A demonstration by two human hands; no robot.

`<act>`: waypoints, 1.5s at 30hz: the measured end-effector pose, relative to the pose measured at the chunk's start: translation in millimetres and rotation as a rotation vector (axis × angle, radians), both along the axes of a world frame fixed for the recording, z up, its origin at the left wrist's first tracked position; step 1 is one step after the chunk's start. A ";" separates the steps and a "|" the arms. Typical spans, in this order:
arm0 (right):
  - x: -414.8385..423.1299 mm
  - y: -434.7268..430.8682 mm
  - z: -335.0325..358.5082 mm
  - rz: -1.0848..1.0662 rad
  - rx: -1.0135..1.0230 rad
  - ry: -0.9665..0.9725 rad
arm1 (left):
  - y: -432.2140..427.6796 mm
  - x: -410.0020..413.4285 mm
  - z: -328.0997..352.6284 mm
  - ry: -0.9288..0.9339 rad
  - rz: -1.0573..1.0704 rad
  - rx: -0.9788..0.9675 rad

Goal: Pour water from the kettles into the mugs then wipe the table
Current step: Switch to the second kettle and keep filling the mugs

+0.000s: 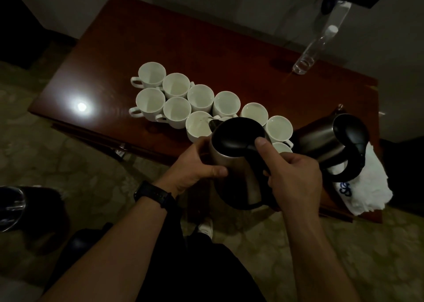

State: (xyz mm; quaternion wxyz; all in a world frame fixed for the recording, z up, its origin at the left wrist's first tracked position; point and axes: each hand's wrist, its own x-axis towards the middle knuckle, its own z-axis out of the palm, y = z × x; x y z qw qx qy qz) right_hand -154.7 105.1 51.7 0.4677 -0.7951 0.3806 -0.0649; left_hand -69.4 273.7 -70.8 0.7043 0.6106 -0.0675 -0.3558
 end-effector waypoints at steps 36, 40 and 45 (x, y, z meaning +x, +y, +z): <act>-0.2 7.1 1.7 -0.022 0.003 -0.011 | 5.8 4.2 11.2 -0.014 -0.019 0.080; -0.1 9.0 2.5 -0.023 -0.001 -0.002 | 6.9 4.1 10.3 -0.004 -0.019 0.082; -0.2 10.1 3.8 -0.030 0.000 0.012 | 7.4 3.9 11.1 0.003 -0.012 0.073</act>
